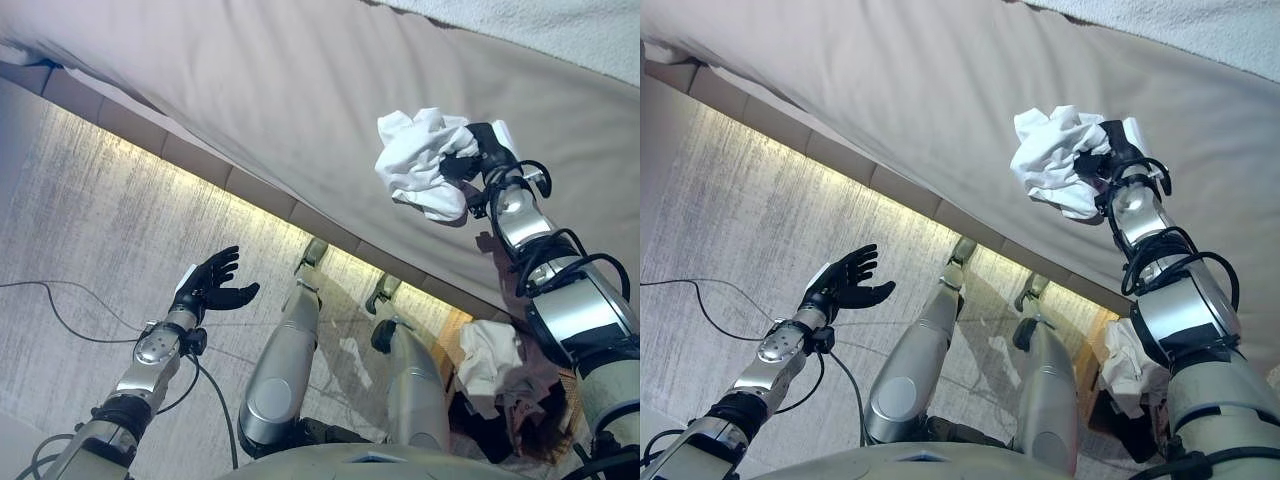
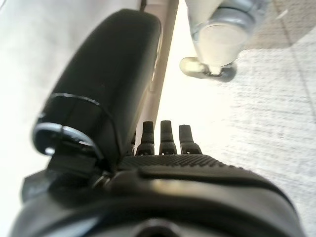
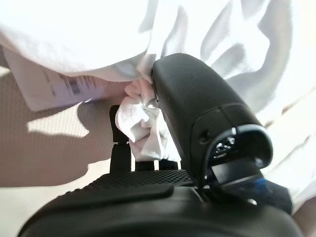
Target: Pick up the clothes from the bed and place them into the basket
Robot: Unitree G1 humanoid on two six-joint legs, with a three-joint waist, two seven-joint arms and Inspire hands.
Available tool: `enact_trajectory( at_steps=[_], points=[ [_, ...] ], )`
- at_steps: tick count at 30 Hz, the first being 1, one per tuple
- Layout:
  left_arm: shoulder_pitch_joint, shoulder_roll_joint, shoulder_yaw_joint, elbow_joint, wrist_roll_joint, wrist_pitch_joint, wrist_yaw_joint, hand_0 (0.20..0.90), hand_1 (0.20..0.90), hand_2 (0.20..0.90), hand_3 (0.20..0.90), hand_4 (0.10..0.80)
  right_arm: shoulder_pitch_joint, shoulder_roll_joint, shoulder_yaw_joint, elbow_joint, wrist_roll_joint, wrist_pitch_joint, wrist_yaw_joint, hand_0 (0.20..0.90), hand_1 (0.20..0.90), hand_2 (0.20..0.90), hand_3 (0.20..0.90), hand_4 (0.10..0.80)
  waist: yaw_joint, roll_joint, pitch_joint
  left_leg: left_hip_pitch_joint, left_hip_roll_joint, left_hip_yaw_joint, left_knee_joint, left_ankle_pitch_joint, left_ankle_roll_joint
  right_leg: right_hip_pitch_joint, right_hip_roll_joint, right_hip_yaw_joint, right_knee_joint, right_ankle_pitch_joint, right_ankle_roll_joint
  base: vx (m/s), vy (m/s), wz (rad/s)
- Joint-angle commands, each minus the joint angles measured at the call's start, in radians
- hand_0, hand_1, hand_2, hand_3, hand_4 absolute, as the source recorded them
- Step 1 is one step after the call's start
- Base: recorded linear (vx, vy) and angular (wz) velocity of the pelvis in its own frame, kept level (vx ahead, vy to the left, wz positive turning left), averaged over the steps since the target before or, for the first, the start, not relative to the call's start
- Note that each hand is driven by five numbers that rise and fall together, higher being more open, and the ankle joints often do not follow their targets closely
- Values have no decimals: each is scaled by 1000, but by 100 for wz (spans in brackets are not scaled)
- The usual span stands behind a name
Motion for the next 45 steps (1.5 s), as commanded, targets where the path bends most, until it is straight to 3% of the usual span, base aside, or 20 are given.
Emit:
enact_trajectory(
  at_steps=[1, 5, 9, 12, 17, 18, 20, 22, 25, 26, 30, 31, 33, 34, 37, 40, 41, 42, 43, 45],
  points=[
    [44, -21, 1, 23, 39, -75, 6, 900, 900, 900, 900, 800, -2, -86, -73, -40, 135, -97, -98, 300, 300, 300, 200, 100, -28, 13, -89, 21, -29, 65, -12, 28, 60, 96, 23, -29, -39, 72, 7, -29, 119, -17],
    [73, -80, -5, 91, 94, -82, 8, 900, 900, 900, 900, 800, 150, -76, -205, -155, 265, -164, -102, 300, 300, 300, 200, 100, -79, -10, -172, 135, -4, 116, -94, 18, 59, 194, 15, 17, -113, 78, 25, 14, 217, -20],
    [92, -123, -10, 132, 141, -96, -2, 900, 900, 900, 900, 800, 288, -49, -298, -243, 317, -194, -110, 300, 300, 300, 200, 100, -127, -23, -225, 212, -4, 158, -124, 4, 69, 255, 0, 52, -157, 92, 44, 12, 222, -26],
    [127, -165, -15, 174, 190, -76, -1, 900, 900, 900, 900, 800, 494, 8, -365, -369, 302, -207, -125, 300, 300, 300, 200, 100, -204, -26, -302, 322, -2, 217, -172, -17, 91, 311, -37, 87, -193, 131, 83, 164, 275, -39],
    [163, -144, -31, 192, 238, -66, -19, 900, 900, 900, 900, 800, 652, 24, -430, -470, 293, -181, -113, 300, 300, 300, 200, 100, -264, -18, -353, 436, 0, 280, -305, 1, 106, 301, -88, 101, -187, 245, 134, 34, 139, -52],
    [163, -144, -31, 192, 238, -66, -19, 900, 900, 900, 900, 800, 652, 24, -430, -470, 293, -181, -113, 300, 300, 300, 200, 100, -264, -18, -353, 436, 0, 280, -305, 1, 106, 301, -88, 101, -187, 245, 134, -38, 126, -86],
    [158, -130, -16, 210, 221, -62, -30, 900, 900, 900, 900, 800, 666, 30, -452, -456, 299, -165, -109, 300, 300, 300, 200, 100, -277, -11, -360, 476, 3, 330, -330, -7, 105, 270, -117, 45, -136, 294, 159, -72, 141, -98],
    [148, -113, -5, 205, 210, -46, -42, 900, 900, 900, 900, 800, 673, 37, -470, -433, 313, -146, -104, 300, 300, 300, 200, 100, -272, 11, -363, 488, 23, 381, -330, 1, 109, 262, -132, -12, -19, 276, 158, -165, 159, -96],
    [114, -116, -5, 217, 182, -33, -46, 900, 900, 900, 900, 800, 687, 41, -497, -382, 317, -132, -94, 300, 300, 300, 200, 100, -252, 48, -378, 462, 55, 433, -316, 21, 123, 305, -107, -52, 135, 158, 103, -200, 107, -97],
    [107, -125, -5, 227, 180, -33, -38, 900, 900, 900, 900, 800, 692, 45, -500, -368, 309, -131, -94, 300, 300, 300, 200, 100, -243, 49, -382, 456, 58, 458, -306, 17, 126, 331, -115, -72, 161, 132, 96, -177, 55, -76],
    [103, -158, 12, 242, 178, -13, 15, 900, 900, 900, 900, 800, 722, 92, -501, -341, 288, -117, -108, 300, 300, 300, 200, 100, -202, 13, -404, 399, 73, 589, -252, 14, 126, 476, -124, -165, 84, 86, 102, -132, -73, -108],
    [108, -163, 15, 246, 188, -18, 15, 900, 900, 900, 900, 800, 728, 104, -504, -333, 282, -114, -120, 300, 300, 300, 200, 100, -193, -1, -410, 399, 66, 593, -252, 0, 119, 516, -117, -171, 50, 58, 121, -79, -187, -129],
    [112, -167, 18, 240, 209, -17, 18, 900, 900, 900, 900, 800, 737, 116, -509, -317, 288, -96, -143, 300, 300, 300, 200, 100, -169, -22, -415, 371, 86, 646, -239, 24, 100, 589, -89, -222, -82, 26, 114, -120, -345, -98],
    [115, -170, 22, 250, 217, -18, 11, 900, 900, 900, 900, 800, 754, 125, -521, -293, 297, -87, -168, 300, 300, 300, 200, 100, -163, -33, -414, 359, 97, 644, -239, 48, 80, 600, -69, -208, -138, 40, 112, -124, -387, -89],
    [115, -163, 29, 240, 234, -24, -19, 900, 900, 900, 900, 800, 779, 136, -527, -280, 332, -86, -201, 300, 300, 300, 200, 100, -166, -32, -396, 331, 129, 634, -210, 65, 64, 586, -36, -206, -152, -3, 82, -102, -249, -93],
    [128, -172, 40, 257, 245, -33, -20, 900, 900, 900, 900, 800, 805, 144, -546, -258, 347, -84, -205, 300, 300, 300, 200, 100, -165, -37, -392, 329, 123, 578, -167, 51, 52, 582, -26, -195, -173, -9, 68, 15, -117, -14],
    [147, -179, 50, 259, 246, -39, -31, 900, 900, 900, 900, 800, 813, 142, -544, -251, 329, -78, -209, 300, 300, 300, 200, 100, -144, -42, -381, 305, 79, 466, -96, 40, 66, 562, -33, -177, -169, 12, 51, 32, 20, -4],
    [171, -190, 58, 272, 243, -59, -32, 900, 900, 900, 900, 800, 807, 139, -527, -245, 319, -75, -205, 300, 300, 300, 200, 100, -115, -36, -374, 311, 25, 264, -118, 35, 75, 546, -27, -121, -148, 1, 44, 51, 62, -24],
    [195, -196, 62, 280, 249, -81, -36, 900, 900, 900, 900, 800, 796, 133, -505, -240, 314, -65, -213, 300, 300, 300, 200, 100, -101, -27, -366, 324, 14, 179, -119, 39, 79, 521, -23, -87, -127, -2, 35, 124, 51, -119],
    [216, -183, 47, 279, 280, -88, -70, 900, 900, 900, 900, 800, 786, 115, -496, -217, 336, -41, -250, 300, 300, 300, 200, 100, -104, -4, -356, 345, 22, 207, -121, 41, 68, 513, -23, -76, -119, -2, 25, 84, 19, -155]
  ],
)
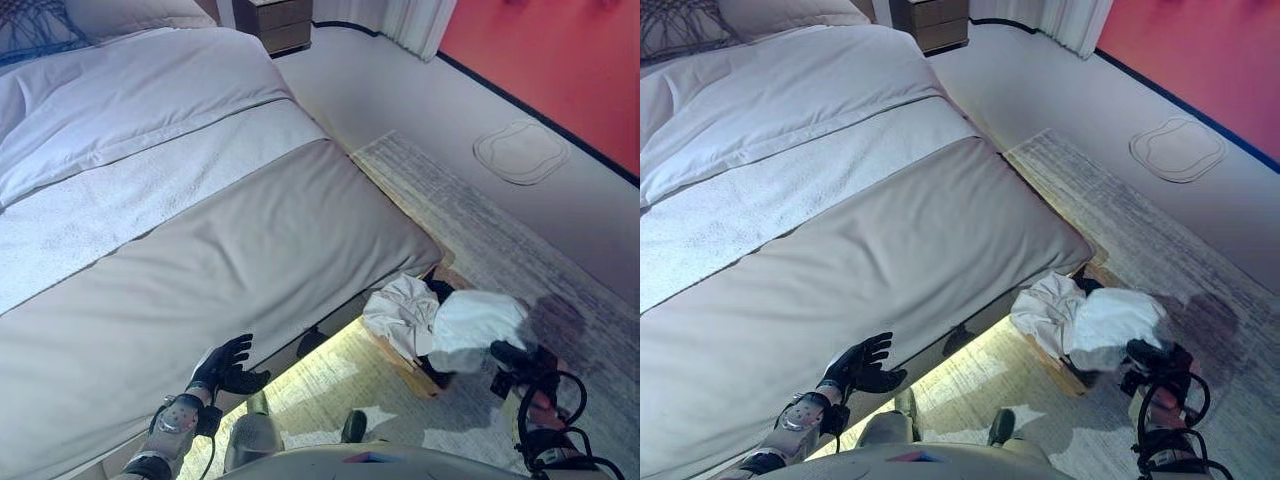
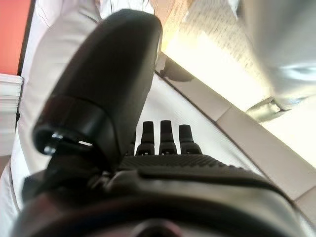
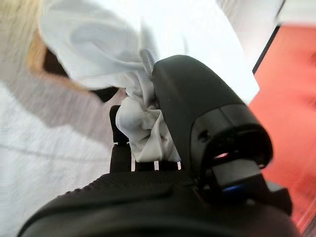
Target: Pick up the clothes from the bed and place them into the basket
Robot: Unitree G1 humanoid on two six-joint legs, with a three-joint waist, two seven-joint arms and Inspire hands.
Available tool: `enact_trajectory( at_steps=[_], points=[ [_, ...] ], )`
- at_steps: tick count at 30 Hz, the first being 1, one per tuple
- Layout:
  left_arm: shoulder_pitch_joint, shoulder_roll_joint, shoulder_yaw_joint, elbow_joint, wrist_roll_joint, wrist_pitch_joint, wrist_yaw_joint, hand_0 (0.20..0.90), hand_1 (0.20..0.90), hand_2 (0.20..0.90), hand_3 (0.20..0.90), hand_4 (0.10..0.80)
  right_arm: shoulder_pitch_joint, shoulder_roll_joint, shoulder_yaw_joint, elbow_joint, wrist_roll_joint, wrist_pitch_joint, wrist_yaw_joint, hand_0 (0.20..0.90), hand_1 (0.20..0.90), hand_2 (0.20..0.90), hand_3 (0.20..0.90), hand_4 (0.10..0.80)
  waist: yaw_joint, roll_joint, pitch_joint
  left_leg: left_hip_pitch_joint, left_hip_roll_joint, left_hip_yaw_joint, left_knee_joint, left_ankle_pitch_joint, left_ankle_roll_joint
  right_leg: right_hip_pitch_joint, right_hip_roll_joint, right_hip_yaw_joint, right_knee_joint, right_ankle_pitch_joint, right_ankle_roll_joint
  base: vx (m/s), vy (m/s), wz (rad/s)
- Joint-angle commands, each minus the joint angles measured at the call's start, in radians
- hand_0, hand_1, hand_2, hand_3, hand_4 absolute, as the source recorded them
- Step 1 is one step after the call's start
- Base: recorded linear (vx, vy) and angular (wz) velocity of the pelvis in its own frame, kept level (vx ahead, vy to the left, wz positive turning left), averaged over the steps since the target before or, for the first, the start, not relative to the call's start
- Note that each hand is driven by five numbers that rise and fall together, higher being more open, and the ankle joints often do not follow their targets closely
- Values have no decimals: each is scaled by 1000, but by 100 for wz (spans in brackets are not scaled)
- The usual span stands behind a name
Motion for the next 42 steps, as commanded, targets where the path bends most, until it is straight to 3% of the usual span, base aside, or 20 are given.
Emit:
enact_trajectory(
  at_steps=[1, 5, 8, 13, 14, 17, 23, 25, 28, 34, 41, 42],
  points=[
    [-19, 26, -6, 0, 39, -92, -39, 900, 900, 900, 900, 800, -84, -99, -24, -29, 19, -44, -66, 300, 300, 300, 200, 100, 20, 82, 28, -106, 0, 61, 13, 86, -20, 68, -40, -102, 133, -50, 45, -43, 39, -58],
    [-213, 47, -106, -17, -77, -86, -34, 900, 900, 900, 900, 800, -314, -182, 33, 89, 65, -41, -150, 300, 300, 300, 200, 100, 8, 149, 122, -206, -31, 40, 15, 107, -23, -87, -76, -125, 180, -42, 56, -451, 22, -1],
    [-270, 29, -127, -53, -107, -106, -7, 900, 900, 900, 900, 800, -434, -245, 36, 138, 87, -49, -196, 300, 300, 300, 200, 100, -1, 201, 193, -294, -47, 44, 59, 111, -25, -211, -96, -136, 270, -58, 47, -332, 50, 15],
    [-235, 3, -140, -129, -145, -133, 52, 900, 900, 900, 900, 800, -546, -368, 43, 108, 56, -50, -242, 300, 300, 300, 200, 100, -22, 277, 249, -363, -74, 59, 71, 128, -22, -325, -102, -119, 318, -58, 38, -145, 67, 3],
    [-233, 2, -140, -131, -145, -134, 53, 900, 900, 900, 900, 800, -551, -371, 45, 104, 51, -50, -248, 300, 300, 300, 200, 100, -23, 279, 250, -365, -74, 59, 72, 128, -22, -329, -102, -118, 320, -58, 38, -143, 68, -10],
    [-185, -11, -141, -147, -153, -166, 70, 900, 900, 900, 900, 800, -627, -429, 70, -22, -79, -46, -428, 300, 300, 300, 200, 100, -38, 314, 273, -386, -72, 75, 49, 140, -26, -385, -96, -100, 331, -58, 36, -96, 72, -17],
    [-142, -29, -145, -162, -190, -190, 48, 900, 900, 900, 900, 800, -746, -545, 109, -97, -218, -32, -600, 300, 300, 300, 200, 100, -56, 365, 293, -402, -68, 99, 20, 153, -36, -452, -100, -75, 366, -77, 34, -41, 113, -15],
    [-127, -34, -157, -177, -207, -197, 49, 900, 900, 900, 900, 800, -775, -576, 109, -117, -284, -66, -690, 300, 300, 300, 200, 100, -62, 381, 296, -404, -68, 107, 13, 157, -40, -470, -103, -68, 376, -80, 36, -5, 90, -10],
    [-125, -28, -166, -204, -251, -193, 33, 900, 900, 900, 900, 800, -809, -618, 112, -121, -291, -50, -686, 300, 300, 300, 200, 100, -71, 395, 298, -404, -65, 116, 8, 157, -47, -484, -106, -61, 383, -85, 38, 6, 60, -8],
    [-128, 12, -175, -224, -291, -197, -21, 900, 900, 900, 900, 800, -892, -683, 181, 87, -139, 63, -424, 300, 300, 300, 200, 100, -64, 405, 293, -402, -58, 124, -5, 163, -57, -497, -119, -70, 371, -77, 42, 12, -1, -1],
    [-139, 22, -173, -246, -322, -221, -38, 900, 900, 900, 900, 800, -945, -683, 204, 96, -109, 102, -397, 300, 300, 300, 200, 100, -72, 428, 332, -438, -61, 130, -9, 172, -53, -553, -121, -56, 381, -69, 43, -37, -41, -5],
    [-138, 25, -175, -255, -323, -218, -32, 900, 900, 900, 900, 800, -962, -686, 215, 97, -111, 125, -360, 900, 900, 900, 900, 800, -73, 433, 339, -446, -62, 130, -7, 173, -52, -564, -120, -53, 386, -68, 43, -50, -65, 0]
  ],
)
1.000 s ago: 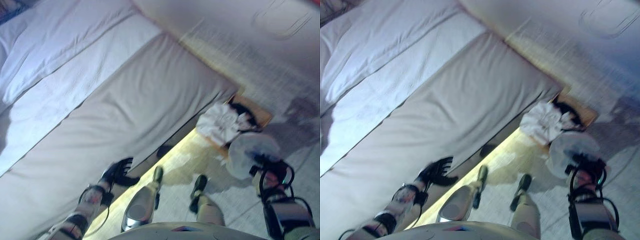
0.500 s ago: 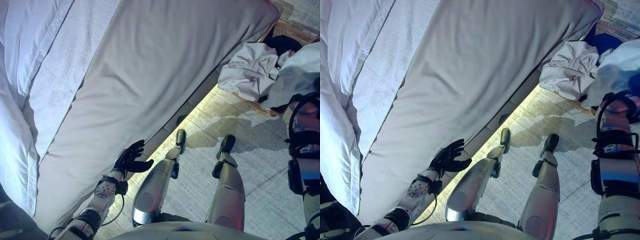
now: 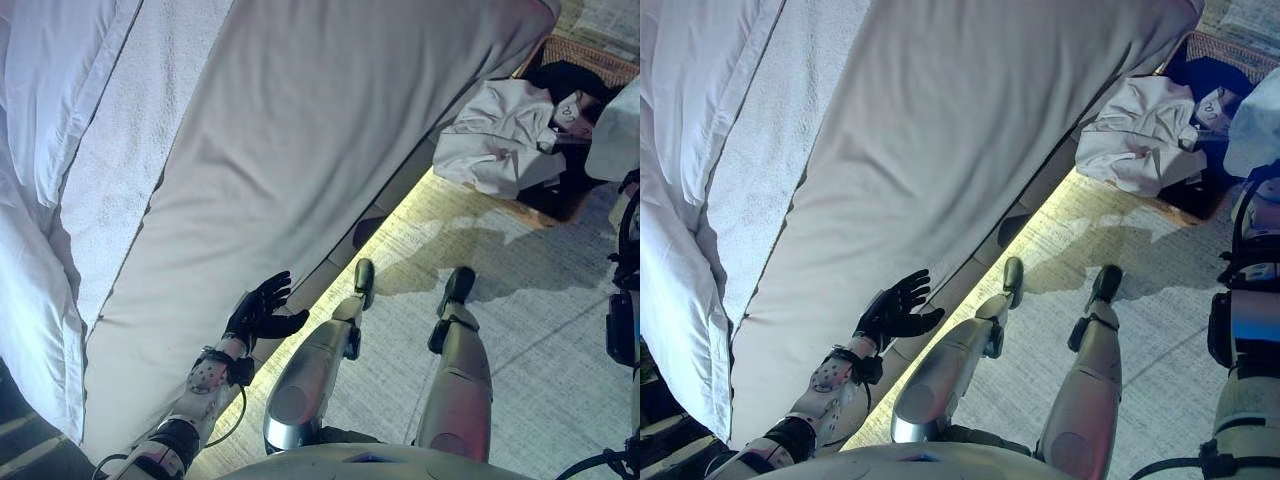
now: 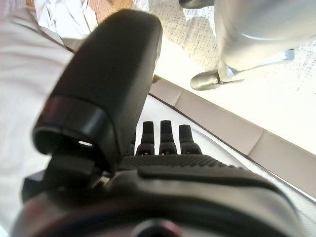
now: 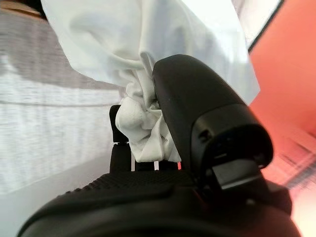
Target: Pick up the clothes from the bed and place them into the basket
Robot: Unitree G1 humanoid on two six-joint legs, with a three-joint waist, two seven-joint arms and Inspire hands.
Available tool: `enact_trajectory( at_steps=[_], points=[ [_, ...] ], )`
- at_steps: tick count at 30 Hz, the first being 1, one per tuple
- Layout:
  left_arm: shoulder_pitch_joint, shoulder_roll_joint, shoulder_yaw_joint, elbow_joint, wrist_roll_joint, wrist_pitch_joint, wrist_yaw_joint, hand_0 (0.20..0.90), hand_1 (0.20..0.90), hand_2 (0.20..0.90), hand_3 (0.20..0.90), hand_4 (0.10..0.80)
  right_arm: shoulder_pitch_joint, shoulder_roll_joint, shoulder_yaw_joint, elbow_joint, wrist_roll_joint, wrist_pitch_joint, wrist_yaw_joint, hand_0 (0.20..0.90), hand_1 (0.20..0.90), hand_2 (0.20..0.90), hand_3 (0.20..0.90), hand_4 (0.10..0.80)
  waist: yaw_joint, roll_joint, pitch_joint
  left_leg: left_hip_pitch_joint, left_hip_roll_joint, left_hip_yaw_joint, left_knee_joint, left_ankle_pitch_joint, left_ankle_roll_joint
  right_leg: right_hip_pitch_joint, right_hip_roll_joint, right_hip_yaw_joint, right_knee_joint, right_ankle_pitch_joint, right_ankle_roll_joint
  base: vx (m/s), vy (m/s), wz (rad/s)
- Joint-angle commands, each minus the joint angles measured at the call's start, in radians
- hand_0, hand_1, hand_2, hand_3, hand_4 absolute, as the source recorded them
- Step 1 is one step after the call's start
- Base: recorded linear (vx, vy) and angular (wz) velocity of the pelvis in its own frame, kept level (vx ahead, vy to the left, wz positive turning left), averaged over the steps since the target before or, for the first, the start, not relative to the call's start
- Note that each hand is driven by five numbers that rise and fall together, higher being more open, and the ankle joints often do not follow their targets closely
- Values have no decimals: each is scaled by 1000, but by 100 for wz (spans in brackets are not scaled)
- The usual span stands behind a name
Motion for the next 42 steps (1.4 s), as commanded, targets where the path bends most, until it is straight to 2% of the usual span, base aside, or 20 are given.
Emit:
enact_trajectory(
  at_steps=[1, 6, 11, 18, 21, 23, 25, 28, 29, 31, 33, 34, 36, 38, 42],
  points=[
    [39, 40, -25, -48, -55, -60, -1, 900, 900, 900, 900, 800, -117, -205, 135, -60, -12, -15, 27, 900, 900, 900, 900, 800, -22, 119, 25, -61, 6, 7, 49, 0, -39, 36, 33, -52, 15, -54, -25, -60, -88, 1],
    [41, 39, -17, -56, -61, -57, 0, 900, 900, 900, 900, 800, -143, -190, 167, -100, -10, -49, 81, 900, 900, 900, 900, 800, -24, 122, 41, -77, 5, 2, 39, 7, -39, 16, 46, -45, 13, -49, -27, -25, -44, 1],
    [37, 42, 2, -48, -72, -54, -31, 900, 900, 900, 900, 800, -113, -153, 175, -211, -36, -44, 178, 900, 900, 900, 900, 800, -32, 113, 41, -67, 10, 2, 31, 6, -42, 15, 49, -41, 13, -49, -28, 0, 0, 0],
    [45, 49, 34, -40, -86, -56, -70, 900, 900, 900, 900, 800, 0, -96, 145, -320, -15, -57, 383, 900, 900, 900, 900, 800, -45, 86, 36, -31, 23, 6, 22, 2, -46, 45, 59, -42, 5, -45, -29, 5, -4, 0],
    [46, 49, 50, -19, -72, -59, -73, 900, 900, 900, 900, 800, 125, -36, 102, -354, 41, -83, 441, 900, 900, 900, 900, 800, -50, 58, 25, -2, 34, 7, 15, -3, -49, 80, 65, -49, -8, -44, -30, 42, -28, 3],
    [42, 43, 68, 5, -43, -53, -66, 900, 900, 900, 900, 800, 264, 58, 47, -365, 73, -135, 466, 900, 900, 900, 900, 800, -55, 27, 7, 29, 47, 10, 1, -6, -49, 117, 72, -55, -21, -42, -27, 72, -55, -3],
    [35, 47, 71, 12, -33, -48, -62, 900, 900, 900, 900, 800, 323, 100, 26, -360, 106, -156, 481, 900, 900, 900, 900, 800, -56, 8, -2, 42, 53, 11, -3, -9, -49, 135, 76, -60, -27, -41, -26, 50, -84, 3],
    [14, 51, 84, 30, 11, -7, -42, 900, 900, 900, 900, 800, 467, 239, 0, -315, 139, -226, 511, 900, 900, 900, 900, 800, -60, -49, -37, 89, 70, 9, -18, -21, -50, 207, 85, -72, -71, -28, -20, 59, -93, 14],
    [14, 52, 84, 30, 13, -6, -41, 900, 900, 900, 900, 800, 472, 243, -1, -315, 138, -224, 516, 900, 900, 900, 900, 800, -60, -50, -38, 92, 71, 8, -19, -21, -50, 211, 86, -72, -75, -27, -19, 56, -85, 3],
    [-2, 54, 87, 50, 54, 22, -20, 900, 900, 900, 900, 800, 560, 327, 17, -268, 179, -276, 556, 900, 900, 900, 900, 800, -60, -99, -70, 132, 86, 6, -30, -31, -52, 281, 97, -79, -133, -7, -14, 84, -143, -4],
    [-4, 49, 90, 77, 78, 30, -4, 900, 900, 900, 900, 800, 628, 380, 20, -231, 207, -307, 604, 900, 900, 900, 900, 800, -62, -132, -99, 168, 95, 9, -50, -34, -53, 335, 104, -79, -184, 10, -9, 85, -103, -5],
    [-5, 48, 91, 81, 81, 32, -3, 900, 900, 900, 900, 800, 638, 386, 21, -226, 213, -307, 610, 900, 900, 900, 900, 800, -63, -138, -106, 170, 96, 8, -54, -31, -53, 341, 105, -79, -196, 18, -8, 99, -78, -7],
    [7, 27, 104, 129, 139, 40, 19, 900, 900, 900, 900, 800, 728, 464, 20, -170, 234, -328, 662, 900, 900, 900, 900, 800, -68, -180, -159, 244, 106, 16, -92, -37, -55, 434, 119, -74, -271, 37, 2, 161, -61, -9],
    [11, 7, 114, 174, 176, 49, 39, 900, 900, 900, 900, 800, 778, 520, 25, -136, 238, -330, 684, 900, 900, 900, 900, 800, -74, -206, -205, 282, 111, 20, -105, -39, -53, 480, 127, -66, -299, 46, 5, 156, -1, -14],
    [22, -20, 126, 244, 213, 58, 45, 900, 900, 900, 900, 800, 844, 577, 24, -81, 242, -308, 722, 900, 900, 900, 900, 800, -84, -232, -265, 338, 119, 33, -116, -52, -48, 538, 140, -56, -313, 42, 6, 123, 38, -5]
  ],
)
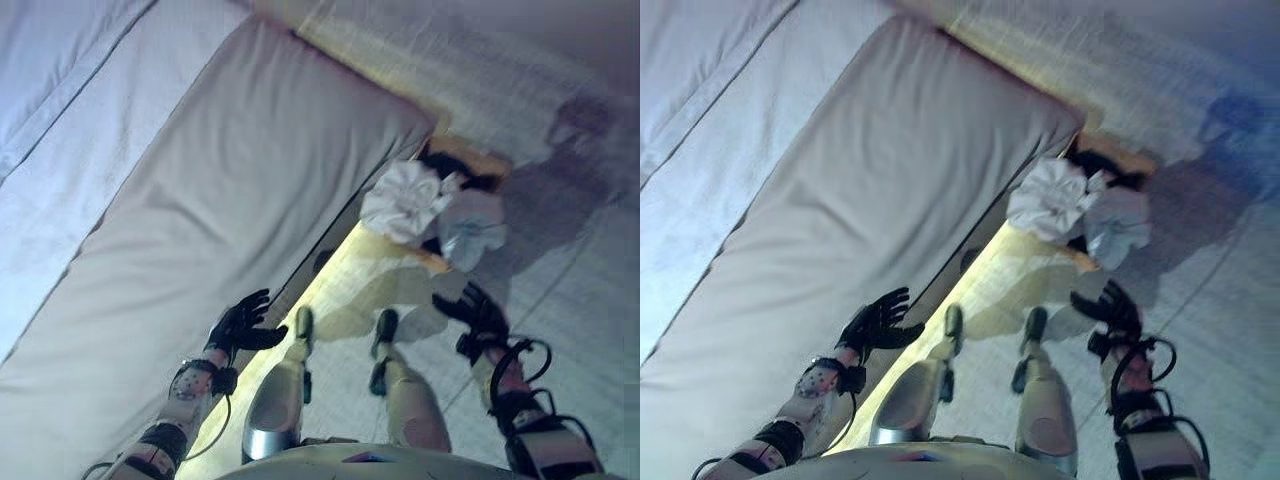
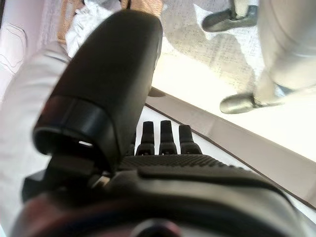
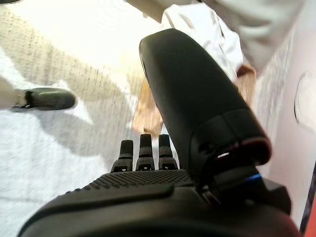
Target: Pick up the clothes from the bed and place them into the basket
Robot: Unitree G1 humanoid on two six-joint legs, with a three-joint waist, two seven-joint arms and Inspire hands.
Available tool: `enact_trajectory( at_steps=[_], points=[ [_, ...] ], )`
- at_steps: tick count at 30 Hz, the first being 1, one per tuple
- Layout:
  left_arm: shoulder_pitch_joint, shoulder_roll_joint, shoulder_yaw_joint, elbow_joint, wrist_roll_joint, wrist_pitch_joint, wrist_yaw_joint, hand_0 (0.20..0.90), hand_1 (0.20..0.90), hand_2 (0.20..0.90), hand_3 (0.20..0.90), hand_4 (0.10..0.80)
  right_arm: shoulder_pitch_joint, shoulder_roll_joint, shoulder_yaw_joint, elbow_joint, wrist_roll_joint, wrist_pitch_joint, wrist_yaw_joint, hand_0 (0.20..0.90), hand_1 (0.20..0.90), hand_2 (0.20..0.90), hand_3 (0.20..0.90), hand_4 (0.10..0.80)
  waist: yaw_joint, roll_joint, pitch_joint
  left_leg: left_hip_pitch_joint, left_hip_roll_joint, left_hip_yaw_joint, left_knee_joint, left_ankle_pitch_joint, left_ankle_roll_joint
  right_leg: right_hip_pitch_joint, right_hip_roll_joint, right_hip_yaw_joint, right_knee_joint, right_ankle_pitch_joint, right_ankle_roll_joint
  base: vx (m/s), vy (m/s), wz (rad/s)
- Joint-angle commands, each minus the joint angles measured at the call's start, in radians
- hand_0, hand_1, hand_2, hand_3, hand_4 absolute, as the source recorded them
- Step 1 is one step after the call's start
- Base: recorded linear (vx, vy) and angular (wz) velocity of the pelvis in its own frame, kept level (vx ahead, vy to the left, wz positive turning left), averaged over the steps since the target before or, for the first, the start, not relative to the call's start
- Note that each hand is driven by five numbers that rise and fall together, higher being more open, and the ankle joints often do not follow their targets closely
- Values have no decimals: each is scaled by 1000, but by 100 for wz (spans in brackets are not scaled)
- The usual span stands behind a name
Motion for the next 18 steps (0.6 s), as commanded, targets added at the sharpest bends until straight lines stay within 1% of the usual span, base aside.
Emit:
enact_trajectory(
  at_steps=[1, 3, 4, 5, 7, 8, 13, 18],
  points=[
    [21, -34, 36, 82, 57, -29, 20, 900, 900, 900, 900, 800, 65, 11, 6, 33, 11, -46, 43, 900, 900, 900, 900, 800, -5, -10, -145, 15, -6, 69, 1, -34, -8, 74, -15, 32, 59, -34, 39, 130, 88, -2],
    [26, -55, 47, 133, 62, -17, 21, 900, 900, 900, 900, 800, 95, 42, 10, 70, 1, -24, 45, 900, 900, 900, 900, 800, -15, -18, -179, 41, -3, 76, 0, -42, -4, 101, -7, 42, 59, -40, 36, 97, 86, -9],
    [26, -58, 48, 140, 60, -16, 20, 900, 900, 900, 900, 800, 99, 46, 11, 74, -1, -20, 45, 900, 900, 900, 900, 800, -16, -19, -183, 45, -4, 77, 0, -43, -4, 104, -6, 44, 58, -41, 36, 110, 92, -15],
    [31, -74, 61, 181, 64, -13, 15, 900, 900, 900, 900, 800, 122, 68, 16, 111, -18, -5, 52, 900, 900, 900, 900, 800, -24, -25, -207, 70, -1, 86, 0, -50, 0, 126, -4, 48, 65, -49, 33, 61, 67, -12],
    [34, -84, 71, 205, 65, -14, 11, 900, 900, 900, 900, 800, 134, 82, 21, 132, -35, 8, 49, 900, 900, 900, 900, 800, -29, -26, -216, 88, 0, 91, 0, -54, 3, 140, -2, 53, 69, -56, 31, 52, 81, -19],
    [39, -90, 80, 223, 60, -2, 11, 900, 900, 900, 900, 800, 145, 93, 24, 146, -58, 24, 41, 900, 900, 900, 900, 800, -34, -27, -226, 105, 1, 99, 0, -58, 6, 154, 0, 56, 76, -65, 28, 36, 79, -19],
    [44, -106, 95, 285, 115, 48, -20, 900, 900, 900, 900, 800, 173, 122, 33, 192, -95, 79, -5, 900, 900, 900, 900, 800, -48, -26, -239, 146, -2, 101, 10, -73, 17, 189, 4, 71, 101, -87, 22, 31, 46, -11],
    [44, -108, 81, 286, 131, 86, -17, 900, 900, 900, 900, 800, 185, 125, 35, 198, -110, 72, -9, 900, 900, 900, 900, 800, -58, -15, -248, 166, -4, 91, 4, -74, 17, 211, 6, 81, 89, -89, 22, 26, 34, -7]
  ],
)
